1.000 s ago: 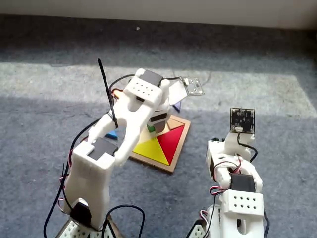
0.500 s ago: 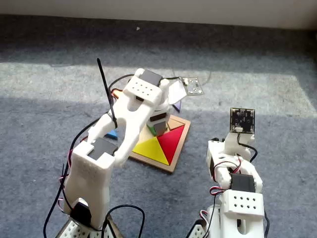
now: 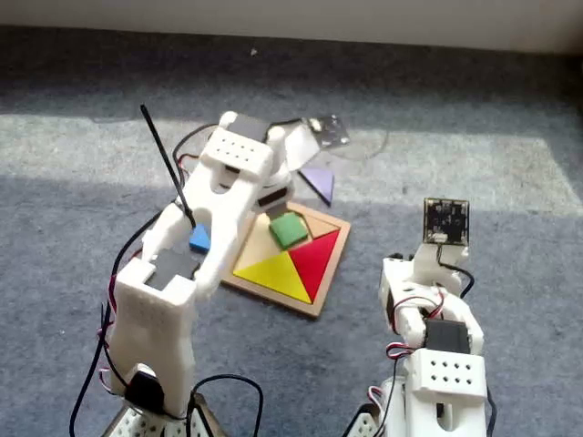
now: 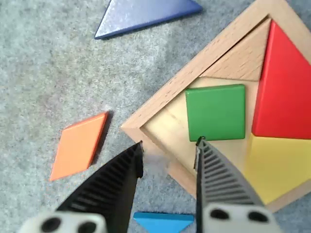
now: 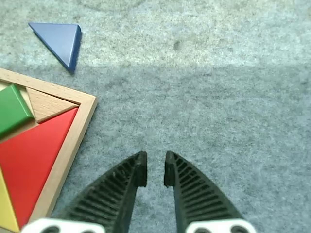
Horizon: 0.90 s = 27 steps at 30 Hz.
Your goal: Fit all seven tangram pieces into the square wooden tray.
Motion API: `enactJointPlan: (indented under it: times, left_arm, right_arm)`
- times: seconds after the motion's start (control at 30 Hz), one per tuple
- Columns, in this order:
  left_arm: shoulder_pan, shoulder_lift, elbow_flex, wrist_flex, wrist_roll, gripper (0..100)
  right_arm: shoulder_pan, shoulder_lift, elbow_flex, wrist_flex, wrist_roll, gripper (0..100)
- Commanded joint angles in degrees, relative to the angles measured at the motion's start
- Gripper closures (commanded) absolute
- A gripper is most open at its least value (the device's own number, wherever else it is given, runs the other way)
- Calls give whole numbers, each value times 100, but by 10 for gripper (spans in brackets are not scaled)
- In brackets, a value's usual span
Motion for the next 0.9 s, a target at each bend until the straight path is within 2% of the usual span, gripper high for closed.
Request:
enactJointPlan:
  times: [0.0,0.13,0.37,0.7,0.87]
  left_arm:
    - [-242,-330,-224,44,70,909]
    - [-251,-321,92,-18,70,966]
    - [13,-330,954,-782,70,966]
    - [822,-338,989,-809,79,966]
    - [980,-347,971,-818,88,966]
  right_arm:
    - [75,-84,-22,-119,70,921]
    - [75,-84,-22,-119,70,921]
    - [75,-84,-22,-119,70,921]
    - [75,-84,-22,-119,70,921]
    - [75,-84,-22,-119,70,921]
